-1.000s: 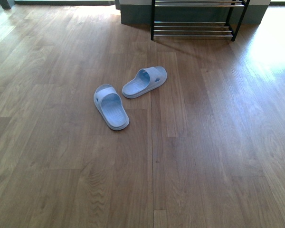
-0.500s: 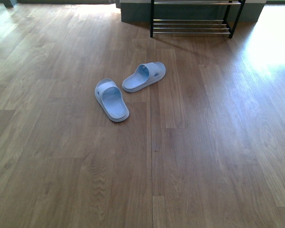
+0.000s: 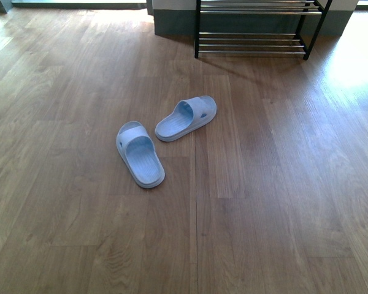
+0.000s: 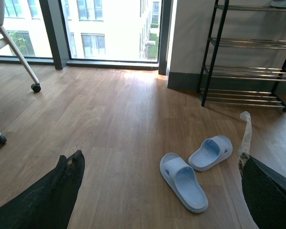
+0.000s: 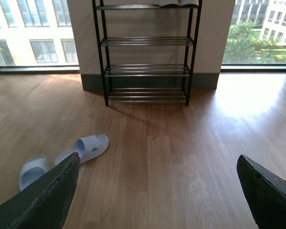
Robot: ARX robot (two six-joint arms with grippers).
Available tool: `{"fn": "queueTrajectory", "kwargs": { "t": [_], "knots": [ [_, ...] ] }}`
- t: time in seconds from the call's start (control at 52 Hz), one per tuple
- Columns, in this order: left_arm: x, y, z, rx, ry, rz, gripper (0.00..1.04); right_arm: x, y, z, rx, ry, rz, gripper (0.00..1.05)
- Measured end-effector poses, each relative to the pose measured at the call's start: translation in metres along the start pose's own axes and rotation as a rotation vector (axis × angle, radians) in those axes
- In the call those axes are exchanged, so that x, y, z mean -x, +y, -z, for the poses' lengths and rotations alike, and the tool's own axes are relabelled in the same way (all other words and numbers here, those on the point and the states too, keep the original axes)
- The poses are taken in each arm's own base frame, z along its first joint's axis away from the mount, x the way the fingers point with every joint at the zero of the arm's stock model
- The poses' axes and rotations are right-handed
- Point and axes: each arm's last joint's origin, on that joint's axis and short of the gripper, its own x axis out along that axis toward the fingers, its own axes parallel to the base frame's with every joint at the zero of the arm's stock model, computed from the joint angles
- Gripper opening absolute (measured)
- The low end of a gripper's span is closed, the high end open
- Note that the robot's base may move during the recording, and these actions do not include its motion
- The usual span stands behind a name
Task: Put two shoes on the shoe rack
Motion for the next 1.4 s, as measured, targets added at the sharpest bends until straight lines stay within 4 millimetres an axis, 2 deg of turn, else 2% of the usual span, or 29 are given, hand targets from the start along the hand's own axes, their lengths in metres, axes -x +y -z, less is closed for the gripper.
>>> {"fn": "queueTrajectory", "kwargs": {
  "t": [1.308,1.404],
  "knots": [
    [0.0000,0.0000,0.0000,0.000,0.000,-0.001,0.95,0.0000,0.0000,0.0000,0.000,0.000,0.000,0.96],
    [-0.0007,0.0012,0.0001,0.160,-0.001,-0.215,0.95,0.0000,0.0000,0.0000,0.000,0.000,0.001,0.96]
  ]
}}
